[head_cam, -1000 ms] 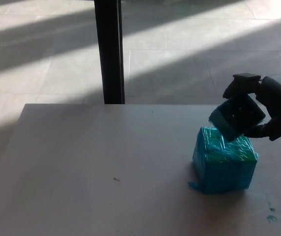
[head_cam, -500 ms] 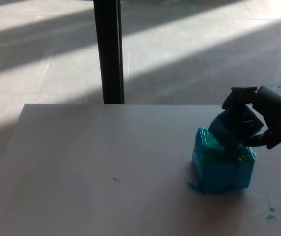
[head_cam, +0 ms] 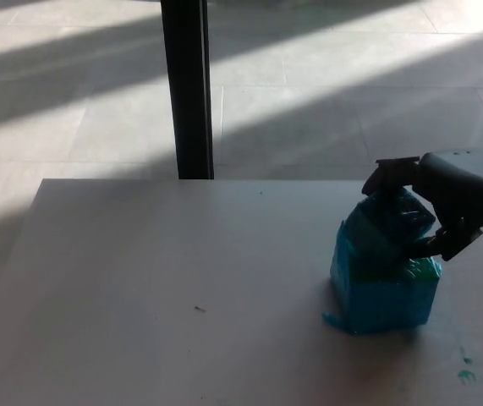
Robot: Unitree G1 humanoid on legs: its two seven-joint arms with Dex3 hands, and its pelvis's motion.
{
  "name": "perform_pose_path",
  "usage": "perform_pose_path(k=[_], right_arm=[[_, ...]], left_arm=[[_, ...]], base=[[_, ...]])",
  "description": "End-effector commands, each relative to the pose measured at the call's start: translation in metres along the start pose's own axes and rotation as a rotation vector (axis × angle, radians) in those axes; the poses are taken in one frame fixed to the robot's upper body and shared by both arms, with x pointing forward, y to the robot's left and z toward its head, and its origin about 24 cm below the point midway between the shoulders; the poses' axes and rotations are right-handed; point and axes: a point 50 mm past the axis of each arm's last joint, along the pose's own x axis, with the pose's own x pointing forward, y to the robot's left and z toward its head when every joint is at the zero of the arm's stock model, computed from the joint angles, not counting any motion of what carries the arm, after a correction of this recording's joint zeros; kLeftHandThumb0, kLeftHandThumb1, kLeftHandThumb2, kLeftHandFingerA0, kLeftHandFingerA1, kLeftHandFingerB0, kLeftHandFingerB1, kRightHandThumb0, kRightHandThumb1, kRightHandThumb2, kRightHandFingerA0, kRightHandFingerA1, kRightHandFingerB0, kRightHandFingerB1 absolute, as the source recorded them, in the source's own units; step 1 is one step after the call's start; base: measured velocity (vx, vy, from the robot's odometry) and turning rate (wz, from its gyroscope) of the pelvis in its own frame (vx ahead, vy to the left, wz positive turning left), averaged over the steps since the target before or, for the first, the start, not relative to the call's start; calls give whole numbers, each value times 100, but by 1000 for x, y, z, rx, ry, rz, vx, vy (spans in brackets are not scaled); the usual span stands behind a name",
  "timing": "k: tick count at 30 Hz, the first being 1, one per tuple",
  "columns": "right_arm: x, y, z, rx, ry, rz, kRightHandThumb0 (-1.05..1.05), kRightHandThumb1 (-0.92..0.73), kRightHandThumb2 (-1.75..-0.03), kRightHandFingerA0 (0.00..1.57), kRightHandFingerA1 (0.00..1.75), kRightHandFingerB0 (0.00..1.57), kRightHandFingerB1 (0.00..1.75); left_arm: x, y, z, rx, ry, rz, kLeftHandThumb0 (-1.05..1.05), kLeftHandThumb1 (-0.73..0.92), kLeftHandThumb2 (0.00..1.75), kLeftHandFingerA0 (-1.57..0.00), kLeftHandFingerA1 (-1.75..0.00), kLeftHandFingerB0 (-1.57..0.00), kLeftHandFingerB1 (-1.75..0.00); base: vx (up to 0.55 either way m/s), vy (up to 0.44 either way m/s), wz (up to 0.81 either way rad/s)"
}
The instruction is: The robot uses its right hand to pick up the small cube kept on the middle on the desk and place it on the bigger cube kept next to it
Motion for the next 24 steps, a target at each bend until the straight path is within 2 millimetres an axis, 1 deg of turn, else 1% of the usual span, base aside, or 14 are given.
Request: perform_pose_path(k=[1,2,3,4,5,6,7,10,14,18,20,21,22,24], right_arm=[[-6,8,-16,-108,206,447,-45,-56,-58,16,65,22,30],[-6,8,-18,-137,229,477,-43,-50,-56,6,35,20,30],[-6,8,-19,-140,245,479,-43,-50,-56,6,35,20,30],[-7,8,-19,-154,254,484,-45,-47,-55,0,24,17,29],[-6,6,-19,-184,259,497,-59,-30,-65,0,0,11,34],[-6,6,-19,-204,266,511,-57,-37,-67,0,0,8,30],[-6,5,-18,-218,267,522,-68,-39,-66,0,0,7,16],[-6,3,-18,-247,273,542,-68,-38,-66,0,0,9,10],[-7,-1,-10,-238,232,491,-78,-48,-83,0,24,0,0],[-7,-3,-4,-246,206,446,-83,-50,-85,0,25,0,0],[-9,-10,2,-242,166,389,-81,-49,-85,0,22,0,0],[-9,-12,4,-244,162,376,-79,-43,-54,0,0,0,0],[-9,-14,6,-245,159,360,-79,-43,-54,0,0,0,0],[-10,-19,8,-250,159,330,-82,-43,-54,0,0,0,0]], left_arm=[[-1,3,0,5,6,15,-98,91,76,-28,-49,-34,-39],[-1,3,0,6,5,17,-98,79,122,-25,-55,-28,-49],[-1,3,0,5,3,18,-98,79,122,-25,-55,-28,-49],[-1,3,0,-1,6,22,-97,92,75,-30,-50,-35,-39],[-1,3,1,-5,4,15,-98,79,122,-23,-54,-28,-49],[-1,3,0,-2,5,16,-97,92,75,-30,-48,-34,-39],[-1,3,0,0,5,16,-89,71,117,-20,-53,-30,-51],[-1,2,0,-6,5,19,-98,79,122,-22,-53,-28,-49],[-1,2,1,20,4,16,-98,92,76,-29,-48,-33,-39],[0,2,1,-3,11,21,-96,92,71,-25,-46,-35,-38],[0,2,1,26,12,14,-94,92,73,-23,-45,-34,-38],[0,2,0,20,15,15,-89,72,117,-19,-52,-28,-50],[0,3,0,16,17,15,-98,92,77,-29,-49,-33,-39],[-1,3,0,12,18,1,-96,92,72,-32,-52,-30,-37]], base=[[0,0,0],[0,0,0],[0,0,0],[0,0,0],[0,0,0],[0,0,0],[0,0,0],[0,0,0],[0,0,0],[0,0,0],[0,0,0],[0,0,0],[0,0,0],[0,0,0]])
